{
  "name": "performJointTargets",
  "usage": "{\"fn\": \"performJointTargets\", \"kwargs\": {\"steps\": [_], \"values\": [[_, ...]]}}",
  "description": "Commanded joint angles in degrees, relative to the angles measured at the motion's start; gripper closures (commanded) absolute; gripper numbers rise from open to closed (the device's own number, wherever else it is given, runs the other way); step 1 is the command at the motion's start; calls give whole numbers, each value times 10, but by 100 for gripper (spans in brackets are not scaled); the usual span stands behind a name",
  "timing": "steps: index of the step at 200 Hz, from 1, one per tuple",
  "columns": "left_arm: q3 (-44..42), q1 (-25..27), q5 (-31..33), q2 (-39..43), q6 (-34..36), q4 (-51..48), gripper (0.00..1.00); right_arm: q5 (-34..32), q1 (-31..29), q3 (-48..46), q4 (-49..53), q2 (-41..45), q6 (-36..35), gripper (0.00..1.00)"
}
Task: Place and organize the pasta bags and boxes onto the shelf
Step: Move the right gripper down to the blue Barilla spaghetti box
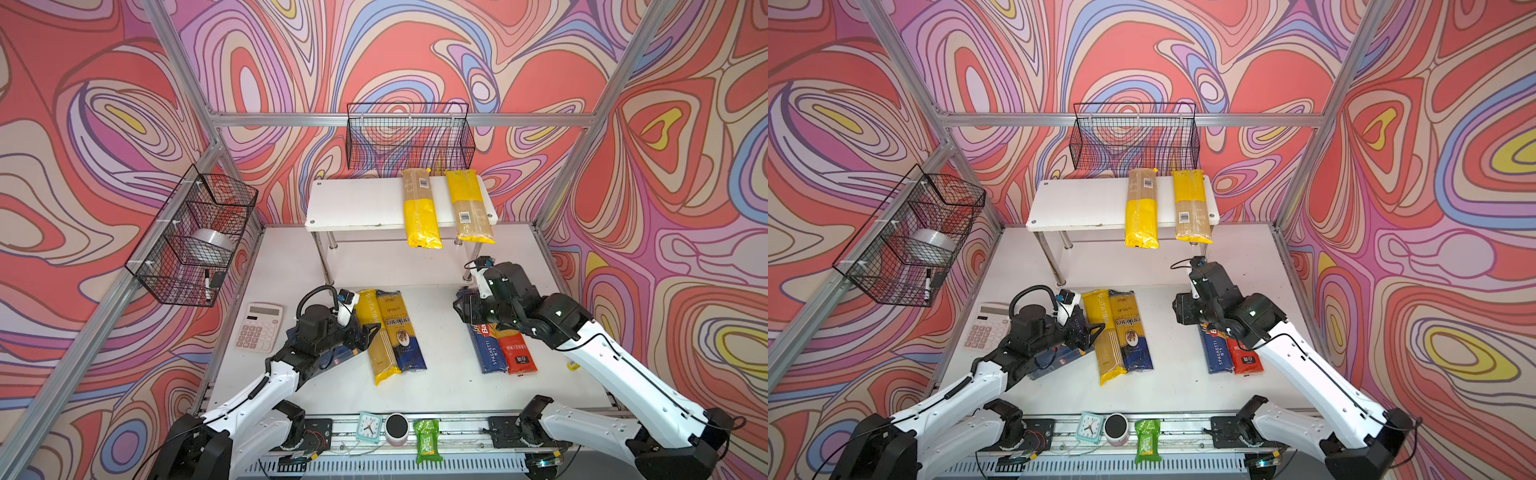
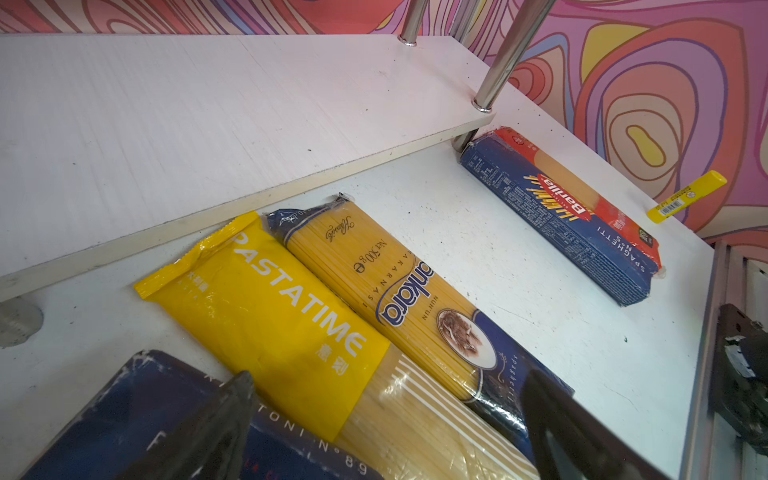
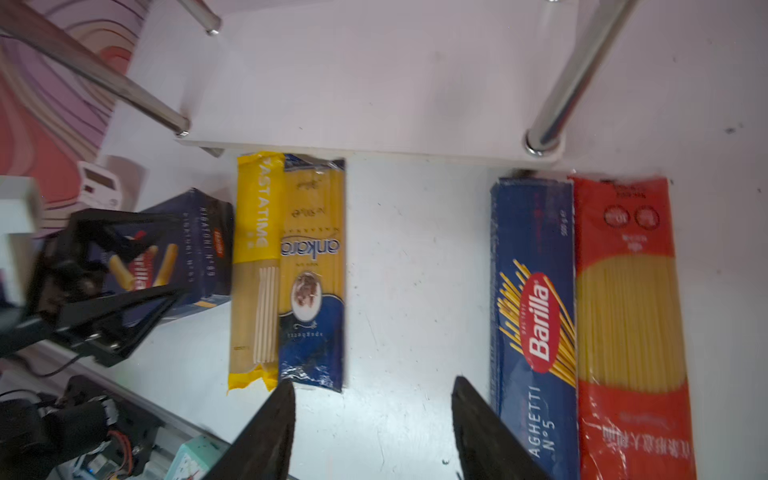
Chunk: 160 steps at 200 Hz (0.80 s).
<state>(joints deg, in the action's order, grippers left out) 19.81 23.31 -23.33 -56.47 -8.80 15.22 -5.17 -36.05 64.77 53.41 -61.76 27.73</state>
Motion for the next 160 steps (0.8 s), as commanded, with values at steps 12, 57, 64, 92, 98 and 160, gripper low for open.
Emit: {"fn": "performJointTargets", "kwargs": {"steps": [12, 57, 64, 92, 98, 160], "values": [[-6, 3, -1, -8, 0, 16, 0, -99, 2, -46, -7, -38, 71, 32], [-4, 2, -8, -11, -1, 16, 0, -142, 3, -78, -40, -90, 64, 24], [-3, 2, -8, -10, -1, 15, 0, -159, 2, -87, -46, -94, 69, 22], [-6, 2, -4, -7, -1, 16, 0, -194, 18, -119, -58, -100, 92, 11], [-5, 3, -3, -7, -1, 15, 0, -186, 27, -124, -62, -100, 94, 11], [-5, 2, -4, -10, 0, 16, 0, -99, 100, -196, -141, -89, 97, 7]]}}
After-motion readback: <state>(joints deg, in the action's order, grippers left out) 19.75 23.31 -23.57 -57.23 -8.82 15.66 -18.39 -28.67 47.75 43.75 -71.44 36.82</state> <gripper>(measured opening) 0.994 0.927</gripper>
